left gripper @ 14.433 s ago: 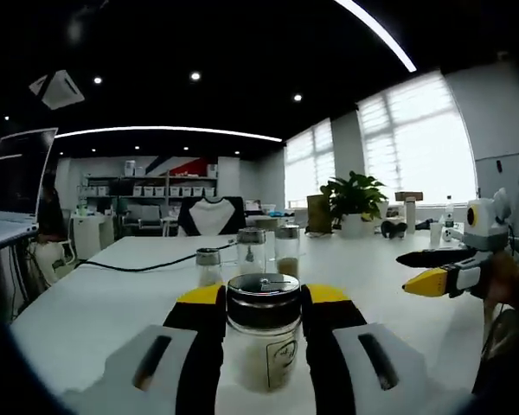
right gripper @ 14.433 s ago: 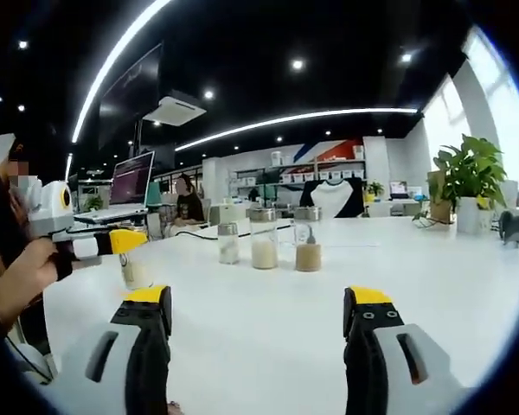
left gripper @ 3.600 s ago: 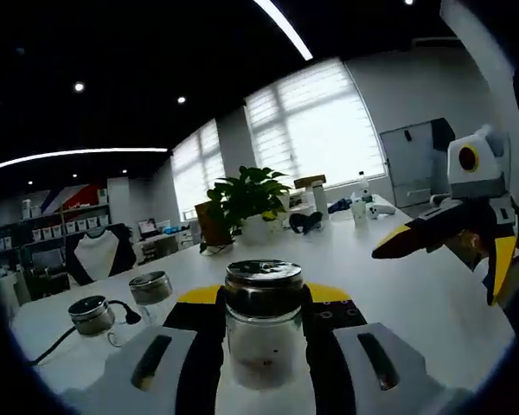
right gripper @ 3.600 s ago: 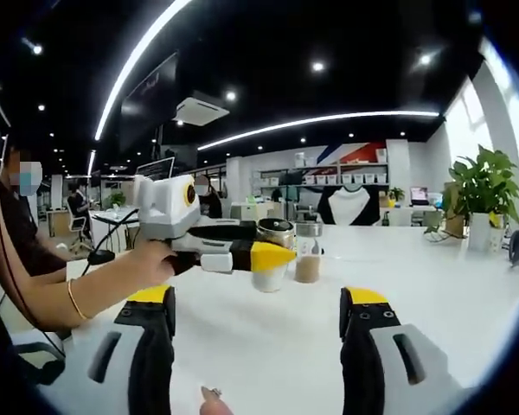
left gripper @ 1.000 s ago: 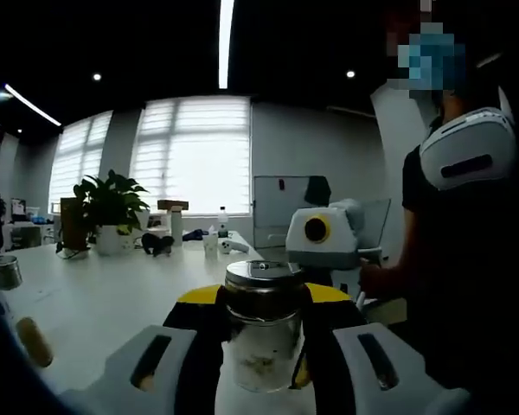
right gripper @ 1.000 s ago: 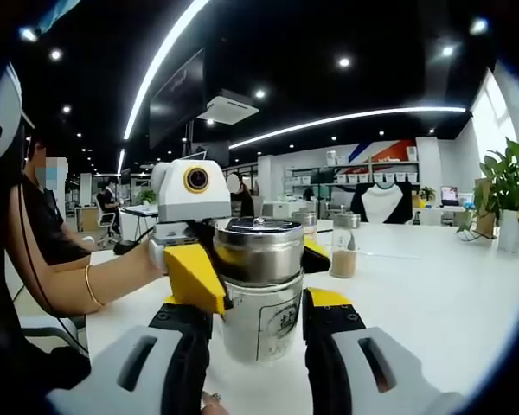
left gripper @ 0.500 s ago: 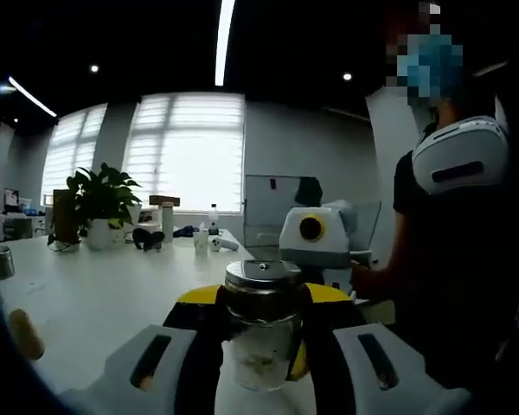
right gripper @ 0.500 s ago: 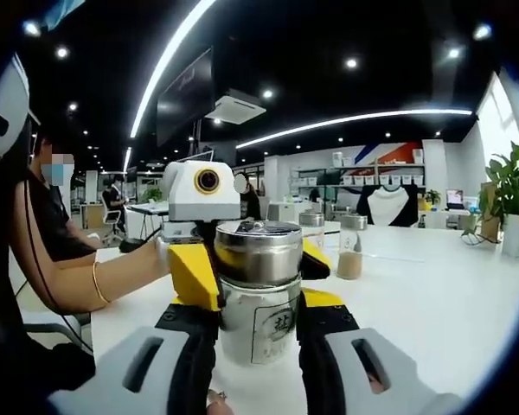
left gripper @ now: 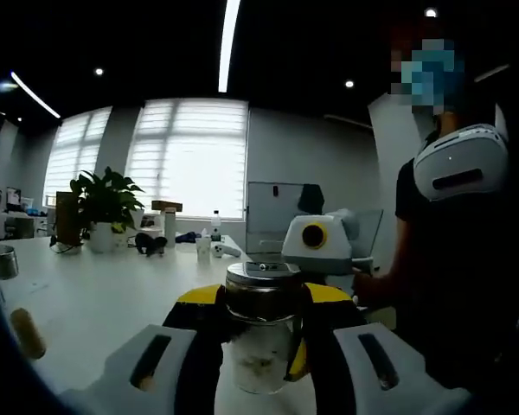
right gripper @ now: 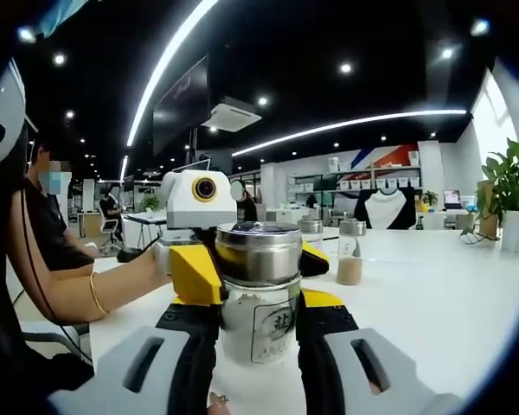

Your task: Rotate the seasoning bottle until the label or dispensing opening points toward the visible target arrow and the bottle remains upright within the marked orientation range

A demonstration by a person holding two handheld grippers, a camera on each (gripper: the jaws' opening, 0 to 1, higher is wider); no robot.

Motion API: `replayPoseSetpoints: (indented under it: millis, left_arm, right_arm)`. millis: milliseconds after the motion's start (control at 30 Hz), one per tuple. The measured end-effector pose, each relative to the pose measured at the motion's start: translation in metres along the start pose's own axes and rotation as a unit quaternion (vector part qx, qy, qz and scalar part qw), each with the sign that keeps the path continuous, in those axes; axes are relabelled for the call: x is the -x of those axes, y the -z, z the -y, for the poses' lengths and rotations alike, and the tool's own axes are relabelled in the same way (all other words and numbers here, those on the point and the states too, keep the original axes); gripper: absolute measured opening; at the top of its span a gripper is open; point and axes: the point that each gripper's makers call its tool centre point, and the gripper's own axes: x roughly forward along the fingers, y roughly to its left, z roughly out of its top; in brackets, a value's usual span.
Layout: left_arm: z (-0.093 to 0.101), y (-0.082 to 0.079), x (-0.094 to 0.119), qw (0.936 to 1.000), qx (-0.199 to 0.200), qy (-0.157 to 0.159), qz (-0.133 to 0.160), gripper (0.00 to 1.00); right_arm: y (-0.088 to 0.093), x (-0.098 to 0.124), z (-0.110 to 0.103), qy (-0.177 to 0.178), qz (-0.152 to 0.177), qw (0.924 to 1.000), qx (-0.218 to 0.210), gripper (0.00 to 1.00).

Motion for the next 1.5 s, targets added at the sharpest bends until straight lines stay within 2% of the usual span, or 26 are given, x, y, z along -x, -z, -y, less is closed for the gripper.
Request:
replayPoseSetpoints:
  millis: [200, 500, 733, 767, 800, 1000, 1200, 1233, 1300, 1500]
  left_arm:
    - [-0.010, 0.007, -0.001, 0.9996, 0.002, -0.026, -0.015, 0.37]
    - [-0.024, 0.014, -0.004, 0.9971, -0.011, -0.066, -0.036, 0.37]
    - [-0.040, 0.008, -0.004, 0.9927, -0.030, -0.115, -0.020, 0.38]
    - [-0.044, 0.005, -0.003, 0.9918, -0.029, -0.124, -0.012, 0.38]
    - [-0.045, 0.005, -0.003, 0.9911, -0.030, -0.129, -0.012, 0.38]
    - [-0.060, 0.007, 0.000, 0.9835, -0.038, -0.176, -0.023, 0.39]
    - [-0.075, 0.013, 0.002, 0.9736, -0.021, -0.226, -0.024, 0.39]
    - [-0.079, 0.012, 0.003, 0.9689, -0.023, -0.245, -0.025, 0.39]
    - [-0.082, 0.011, 0.003, 0.9640, -0.025, -0.264, -0.023, 0.39]
    - [-0.086, 0.015, 0.002, 0.9525, -0.040, -0.300, -0.037, 0.38]
  right_arm:
    - [0.008, -0.004, 0.009, 0.030, -0.006, 0.9994, -0.013, 0.32]
    - [0.013, -0.005, 0.025, 0.086, -0.014, 0.9961, 0.003, 0.32]
    - [0.007, -0.014, 0.040, 0.131, 0.014, 0.9913, -0.001, 0.32]
    - [0.003, -0.015, 0.044, 0.143, 0.024, 0.9893, 0.018, 0.32]
    - [0.006, -0.017, 0.043, 0.146, 0.018, 0.9890, 0.016, 0.32]
    - [0.011, -0.028, 0.050, 0.179, 0.014, 0.9826, 0.045, 0.32]
    - [0.017, -0.032, 0.062, 0.210, 0.019, 0.9770, 0.032, 0.32]
    - [0.016, -0.032, 0.066, 0.225, 0.026, 0.9735, 0.036, 0.32]
    - [0.015, -0.032, 0.071, 0.240, 0.035, 0.9694, 0.035, 0.32]
    - [0.018, -0.032, 0.081, 0.262, 0.039, 0.9637, 0.032, 0.32]
